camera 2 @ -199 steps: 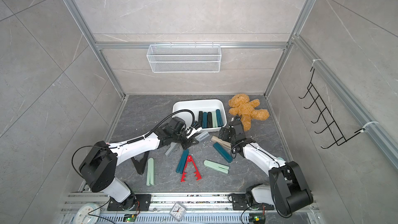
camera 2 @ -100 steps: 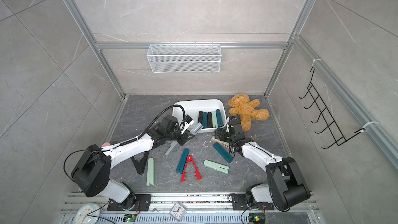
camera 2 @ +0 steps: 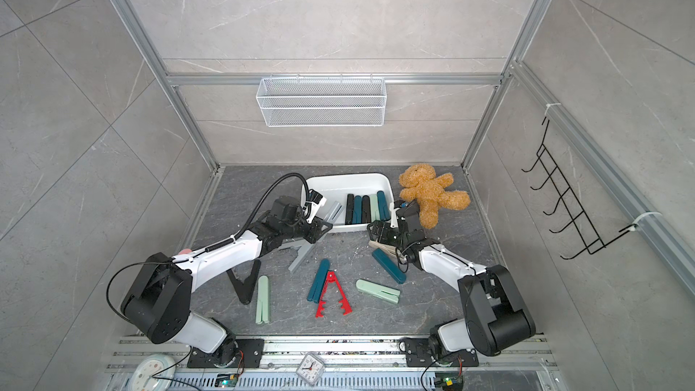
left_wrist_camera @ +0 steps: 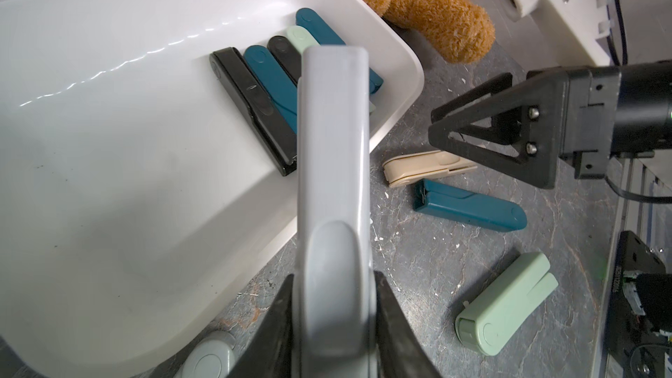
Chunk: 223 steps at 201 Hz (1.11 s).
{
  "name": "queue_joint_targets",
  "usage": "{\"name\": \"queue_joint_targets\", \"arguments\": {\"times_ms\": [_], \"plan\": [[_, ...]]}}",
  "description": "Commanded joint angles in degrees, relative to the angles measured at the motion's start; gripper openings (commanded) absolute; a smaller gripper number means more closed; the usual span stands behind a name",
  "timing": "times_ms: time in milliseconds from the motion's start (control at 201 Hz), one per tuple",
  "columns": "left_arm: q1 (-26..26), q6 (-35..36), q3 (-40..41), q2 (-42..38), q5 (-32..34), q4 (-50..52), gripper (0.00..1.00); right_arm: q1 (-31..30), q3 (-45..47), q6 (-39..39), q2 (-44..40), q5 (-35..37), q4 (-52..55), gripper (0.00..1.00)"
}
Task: Put the pruning pliers into the storage box
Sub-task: Place the pruning pliers in the storage box.
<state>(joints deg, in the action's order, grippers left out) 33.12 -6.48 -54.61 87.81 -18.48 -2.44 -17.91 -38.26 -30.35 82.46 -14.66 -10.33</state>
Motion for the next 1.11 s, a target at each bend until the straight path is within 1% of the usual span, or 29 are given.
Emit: {"name": "queue_joint_targets", "arguments": {"times_ms": [0, 249, 363, 478, 617, 782, 961, 1105], "plan": [[-1.4, -4.2, -1.7, -0.2, -0.3, -3.9, 0.10, 0.2, -1.3, -1.4, 1.3, -3.0, -3.6, 0.85], [-2.7, -8.5, -7.3, 5.5, -1.0, -2.5, 0.11, 0.1, -1.3, -3.3, 3.3, -5.9, -7.4, 0.82], [-3.7, -11.8, -10.7, 8.7, -0.5, -1.3, 0.11, 0.1, -1.3, -3.5, 3.7, -6.1, -7.8, 0.82], [-4.1, -14.9, -14.0, 11.9, 1.7, 0.1, 0.11, 0.1, -1.1, -3.4, 3.6, -5.7, -7.6, 0.82], [-4.3, -17.8, -19.3, 17.0, 0.7, 2.3, 0.13, 0.1, -1.2, -3.3, 3.7, -5.0, -6.6, 0.82], [-4.3, -19.0, -26.3, 23.3, -0.1, 7.0, 0.13, 0.1, -1.2, -3.2, 3.4, -4.6, -6.2, 0.81], [-4.3, -20.2, -30.8, 28.1, 1.4, 10.3, 0.13, 0.1, -1.2, -2.9, 3.1, -4.4, -5.6, 0.81], [-4.6, -21.4, -34.5, 32.2, 1.2, 12.7, 0.13, 0.1, -1.2, -2.9, 3.2, -4.2, -5.3, 0.81]]}}
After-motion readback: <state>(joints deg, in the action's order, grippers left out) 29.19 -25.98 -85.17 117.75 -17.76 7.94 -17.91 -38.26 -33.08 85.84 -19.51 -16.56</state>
